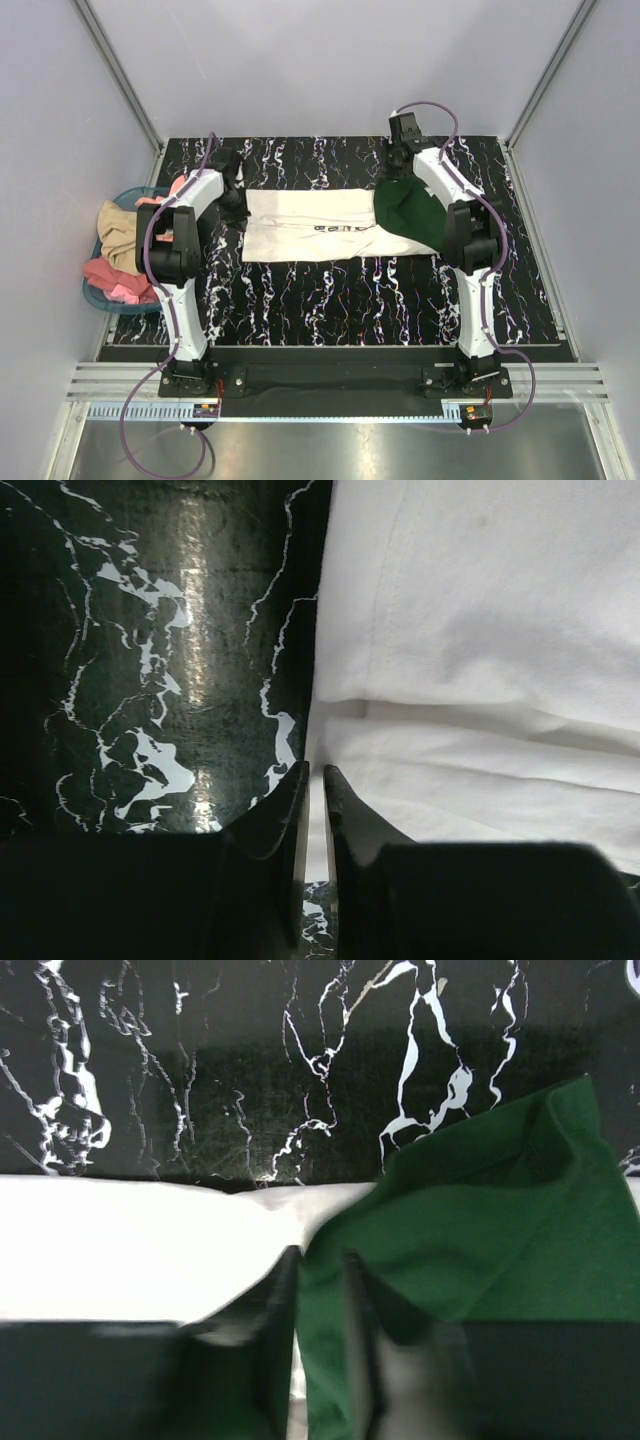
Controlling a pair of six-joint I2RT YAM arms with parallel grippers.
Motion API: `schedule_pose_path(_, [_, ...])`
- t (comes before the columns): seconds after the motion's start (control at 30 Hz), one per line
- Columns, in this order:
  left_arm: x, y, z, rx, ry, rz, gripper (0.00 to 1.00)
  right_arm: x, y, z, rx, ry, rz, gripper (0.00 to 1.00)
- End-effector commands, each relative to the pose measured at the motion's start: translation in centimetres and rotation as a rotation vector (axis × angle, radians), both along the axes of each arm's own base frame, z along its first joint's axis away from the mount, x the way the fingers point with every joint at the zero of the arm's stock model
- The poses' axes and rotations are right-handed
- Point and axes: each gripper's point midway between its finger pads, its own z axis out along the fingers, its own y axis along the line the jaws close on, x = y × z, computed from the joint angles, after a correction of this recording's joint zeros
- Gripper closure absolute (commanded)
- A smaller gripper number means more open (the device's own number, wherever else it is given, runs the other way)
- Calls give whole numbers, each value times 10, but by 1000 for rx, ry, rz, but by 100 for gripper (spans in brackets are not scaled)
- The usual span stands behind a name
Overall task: Fold and stack the t-shirts
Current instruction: Fold the tshirt
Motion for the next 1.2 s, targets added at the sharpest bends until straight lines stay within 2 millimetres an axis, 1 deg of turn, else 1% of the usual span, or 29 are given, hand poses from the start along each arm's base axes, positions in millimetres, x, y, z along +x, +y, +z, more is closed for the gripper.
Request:
schedule_pose_path(0.0, [18, 17, 18, 64, -69, 27, 84, 6, 3, 47, 18, -55, -5, 66])
schedule_pose_path(0.03, [19, 16, 22, 65, -78, 24, 83, 8, -2, 66, 21, -76, -17, 56])
schedule_pose_path(0.07, [20, 18, 27, 71, -88, 27, 83, 4, -7, 74, 22, -64, -42, 53])
schedule_pose_path(0.1, [21, 19, 34, 83, -97, 27, 83, -12, -16, 82, 21, -16, -63, 50])
schedule_pose_path(0.13, [22, 20, 39, 94, -110, 27, 83, -19, -21, 88, 33, 0, -73, 48])
schedule_pose_path(0.17, [24, 17, 51, 96, -142, 16, 82, -27, -28, 89, 69, 31, -68, 47])
schedule_pose_path(0.2, [28, 9, 61, 68, -167, -7, 81, -35, -33, 102, 92, 24, -62, 47])
schedule_pose_path(0.23, [30, -1, 68, 32, -187, -29, 80, -46, -39, 89, 106, 72, -53, 47])
schedule_pose_path(0.27, [34, -27, 83, -73, -219, -90, 78, -49, -49, 92, 167, 81, -21, 48])
schedule_pose_path(0.3, [36, -40, 93, -126, -238, -120, 77, -53, -53, 93, 202, 91, 7, 50])
schedule_pose_path(0.33, [37, -56, 101, -184, -252, -153, 76, -55, -60, 86, 234, 112, 17, 51])
schedule_pose_path(0.37, [37, -85, 111, -293, -270, -221, 75, -56, -61, 88, 291, 119, 60, 54])
schedule_pose_path(0.4, [42, -101, 125, -344, -301, -247, 74, -52, -75, 84, 314, 127, 41, 55])
schedule_pose_path(0.43, [43, -115, 131, -387, -313, -277, 73, -48, -89, 85, 335, 118, 31, 55])
schedule_pose_path(0.47, [43, -137, 133, -445, -312, -324, 71, -44, -90, 86, 355, 107, 65, 55])
schedule_pose_path(0.5, [49, -149, 145, -476, -338, -339, 71, -42, -99, 71, 359, 145, 48, 55])
schedule_pose_path(0.53, [53, -157, 136, -491, -318, -347, 71, -36, -104, 76, 349, 136, 47, 56])
schedule_pose_path(0.57, [57, -168, 144, -512, -334, -365, 71, -42, -114, 67, 318, 189, 13, 60])
schedule_pose_path(0.6, [59, -173, 140, -519, -324, -367, 71, -39, -121, 58, 307, 208, -10, 61])
schedule_pose_path(0.7, [64, -177, 116, -511, -288, -355, 71, -41, -132, 39, 304, 256, -56, 62])
schedule_pose_path(0.73, [65, -177, 101, -506, -259, -351, 71, -43, -136, 35, 309, 269, -65, 62])
schedule_pose_path(0.8, [63, -175, 80, -495, -220, -348, 71, -48, -138, 27, 302, 285, -46, 56])
schedule_pose_path(0.83, [62, -176, 65, -497, -187, -347, 71, -47, -137, 26, 298, 281, -23, 55])
schedule_pose_path(0.87, [60, -181, 61, -530, -178, -365, 71, -46, -132, 27, 312, 262, 43, 54])
schedule_pose_path(0.93, [60, -190, 52, -570, -160, -385, 71, -38, -131, 21, 306, 244, 106, 53])
schedule_pose_path(0.97, [61, -200, 56, -612, -176, -408, 71, -36, -131, 20, 302, 243, 121, 53])
schedule_pose_path(1.07, [70, -220, 68, -690, -230, -434, 70, -19, -132, 13, 292, 208, 176, 53])
schedule_pose_path(1.1, [71, -226, 71, -708, -245, -440, 69, -7, -132, 10, 293, 189, 186, 53])
schedule_pose_path(1.17, [79, -241, 80, -756, -294, -454, 67, 0, -129, 8, 314, 180, 208, 53])
